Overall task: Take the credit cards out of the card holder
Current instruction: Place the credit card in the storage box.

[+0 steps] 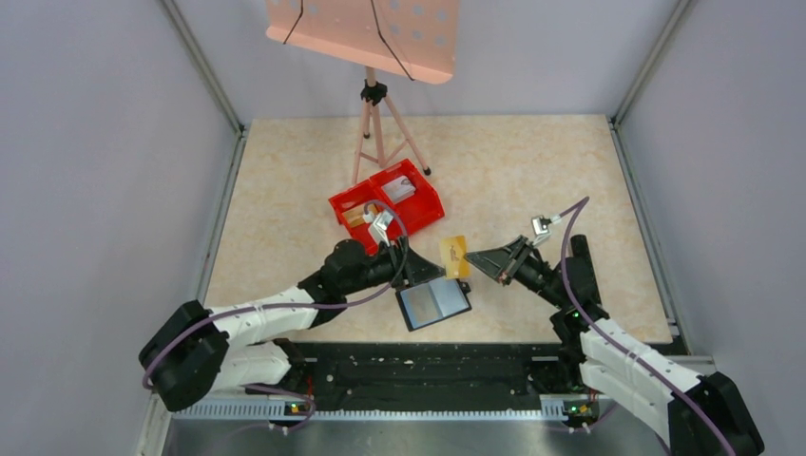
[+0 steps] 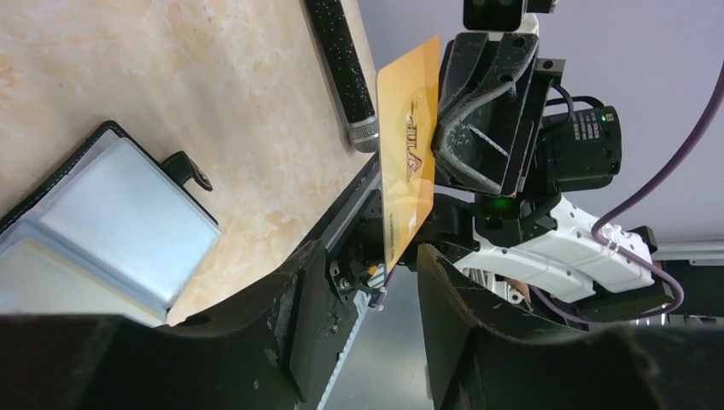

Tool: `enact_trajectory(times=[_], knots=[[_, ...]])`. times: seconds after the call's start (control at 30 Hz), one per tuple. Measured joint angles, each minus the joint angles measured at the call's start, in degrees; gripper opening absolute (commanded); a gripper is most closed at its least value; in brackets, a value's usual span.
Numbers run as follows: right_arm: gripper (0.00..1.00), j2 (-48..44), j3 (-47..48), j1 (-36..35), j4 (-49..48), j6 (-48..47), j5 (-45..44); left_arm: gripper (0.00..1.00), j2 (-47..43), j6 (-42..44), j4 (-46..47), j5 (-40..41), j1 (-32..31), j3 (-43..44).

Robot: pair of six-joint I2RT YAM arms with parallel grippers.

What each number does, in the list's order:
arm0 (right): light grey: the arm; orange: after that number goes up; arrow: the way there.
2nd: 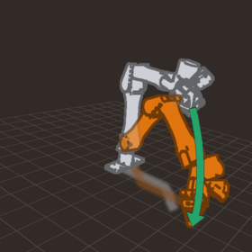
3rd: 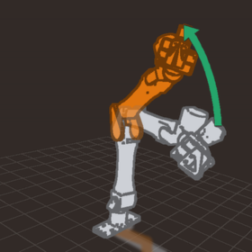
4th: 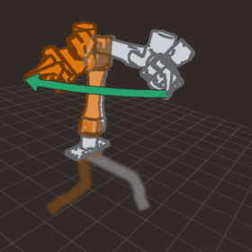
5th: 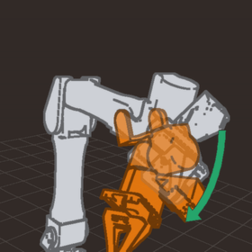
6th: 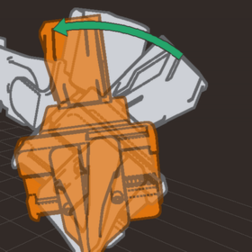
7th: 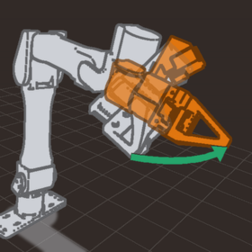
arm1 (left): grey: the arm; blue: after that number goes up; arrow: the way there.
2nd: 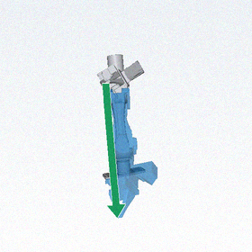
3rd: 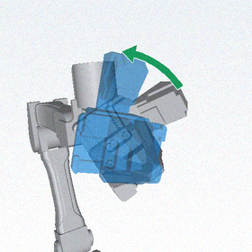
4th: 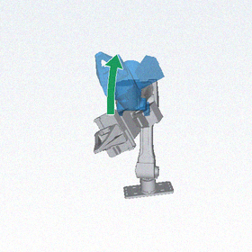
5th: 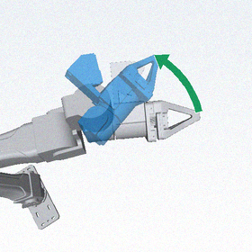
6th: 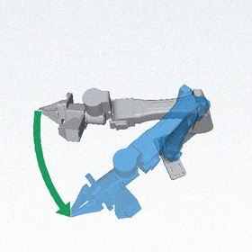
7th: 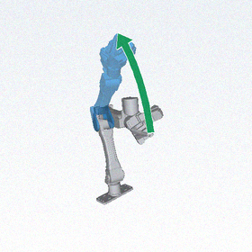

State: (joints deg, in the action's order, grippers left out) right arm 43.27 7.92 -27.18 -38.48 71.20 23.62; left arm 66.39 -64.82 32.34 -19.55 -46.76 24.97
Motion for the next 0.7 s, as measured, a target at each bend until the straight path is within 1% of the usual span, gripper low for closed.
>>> enact_trajectory(times=[0.1,0.2,0.23,0.33,0.37,0.4,0.47,0.53,0.7], knots=[[0.0,1.07,0.0,0.0,-0.98,0.44,-0.02,0.48,1.2,-0.02,1.22,-0.63,-0.37,0.0],[0.0,2.36,-0.02,-0.02,-2.56,1.09,-0.02,0.44,2.97,-0.11,1.99,-1.14,-0.7,0.11],[0.0,2.64,-0.02,-0.02,-2.93,1.2,0.0,0.4,3.61,-0.24,2.25,-1.42,-0.79,0.2],[0.0,3.32,-0.09,-0.02,-3.76,1.44,0.02,0.17,5.25,-0.9,3.45,-2.27,-0.92,0.44],[0.0,3.41,-0.26,-0.02,-4.0,1.38,0.04,0.12,5.44,-1.18,3.76,-2.51,-0.94,0.46],[0.05,3.41,-0.46,-0.02,-4.09,1.05,0.13,0.07,5.49,-1.38,3.93,-2.71,-0.96,0.46],[0.18,3.43,-0.46,-0.02,-3.02,-1.14,0.55,0.0,5.4,-1.14,4.09,-3.34,-0.98,0.48],[0.29,3.54,0.13,0.0,-0.15,-5.09,1.31,0.0,5.05,-0.81,3.69,-3.63,-0.98,0.48],[0.5,5.38,5.68,1.27,10.86,-16.81,8.79,0.0,0.22,2.8,-1.01,-3.65,-0.98,0.48]])
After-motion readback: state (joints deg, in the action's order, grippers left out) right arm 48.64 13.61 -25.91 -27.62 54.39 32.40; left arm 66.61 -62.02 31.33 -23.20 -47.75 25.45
